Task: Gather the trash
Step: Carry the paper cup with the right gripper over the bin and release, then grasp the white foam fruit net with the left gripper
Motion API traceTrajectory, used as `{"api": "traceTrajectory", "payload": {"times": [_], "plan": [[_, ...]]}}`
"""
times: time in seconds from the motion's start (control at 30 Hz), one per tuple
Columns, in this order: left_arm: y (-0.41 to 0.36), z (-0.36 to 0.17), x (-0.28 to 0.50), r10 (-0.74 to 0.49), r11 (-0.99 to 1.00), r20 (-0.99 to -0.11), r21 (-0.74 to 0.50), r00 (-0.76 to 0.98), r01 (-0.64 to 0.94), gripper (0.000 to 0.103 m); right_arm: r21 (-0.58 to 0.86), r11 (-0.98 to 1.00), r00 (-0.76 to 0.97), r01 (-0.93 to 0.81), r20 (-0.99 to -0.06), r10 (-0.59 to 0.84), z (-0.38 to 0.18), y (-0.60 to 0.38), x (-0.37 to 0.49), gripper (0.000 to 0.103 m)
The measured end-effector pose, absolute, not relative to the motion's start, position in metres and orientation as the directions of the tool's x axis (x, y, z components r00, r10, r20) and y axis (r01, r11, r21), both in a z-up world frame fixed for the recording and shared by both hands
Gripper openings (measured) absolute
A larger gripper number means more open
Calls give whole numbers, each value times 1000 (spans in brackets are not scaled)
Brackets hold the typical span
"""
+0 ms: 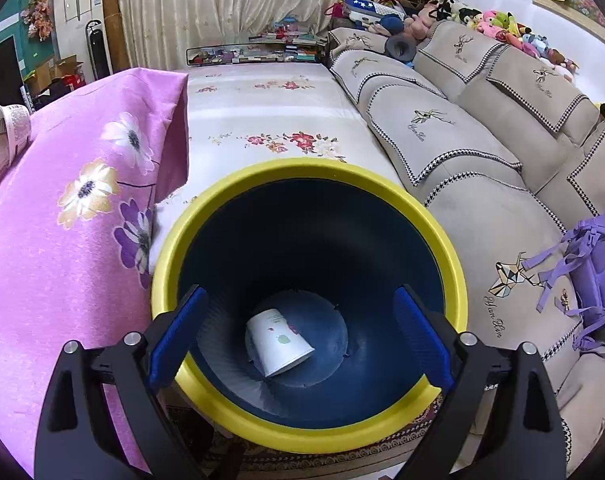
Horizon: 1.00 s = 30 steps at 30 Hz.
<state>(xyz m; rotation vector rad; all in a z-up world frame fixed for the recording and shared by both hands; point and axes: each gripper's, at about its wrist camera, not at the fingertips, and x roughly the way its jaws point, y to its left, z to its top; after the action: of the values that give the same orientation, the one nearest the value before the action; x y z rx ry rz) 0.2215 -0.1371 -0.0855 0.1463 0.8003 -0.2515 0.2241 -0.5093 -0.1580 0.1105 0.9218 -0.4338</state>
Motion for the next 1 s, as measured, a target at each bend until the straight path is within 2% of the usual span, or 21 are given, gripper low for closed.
{"api": "traceTrajectory", "payload": {"times": [0.2,0.3,0.37,0.43,0.53,0.63,0.77,1.0], "plan": [[-143,-96,227,-166,955,-745,41,646,293,85,-77,914,542,399,-784,-303,-153,-505,222,89],[-145,-96,228,-172,952,-739,44,651,301,75,-71,916,551,395,-780,-298,-150,-503,220,89],[-147,-96,226,-189,949,-735,34,651,315,60,-65,917,558,394,-776,-294,-147,-502,217,89],[-150,-96,224,-203,945,-733,26,650,325,53,-53,918,567,392,-772,-287,-144,-502,214,89],[-152,-93,220,-235,937,-731,6,641,349,34,-36,917,576,398,-768,-280,-140,-504,207,89],[-150,-88,216,-254,935,-729,-16,635,355,19,-26,915,584,404,-762,-279,-138,-504,199,89],[-151,-73,203,-275,931,-709,-28,649,364,16,-24,914,597,405,-750,-284,-131,-505,187,89],[-168,-36,171,-332,908,-661,-32,673,417,16,-3,912,627,409,-725,-284,-118,-511,166,89]]}}
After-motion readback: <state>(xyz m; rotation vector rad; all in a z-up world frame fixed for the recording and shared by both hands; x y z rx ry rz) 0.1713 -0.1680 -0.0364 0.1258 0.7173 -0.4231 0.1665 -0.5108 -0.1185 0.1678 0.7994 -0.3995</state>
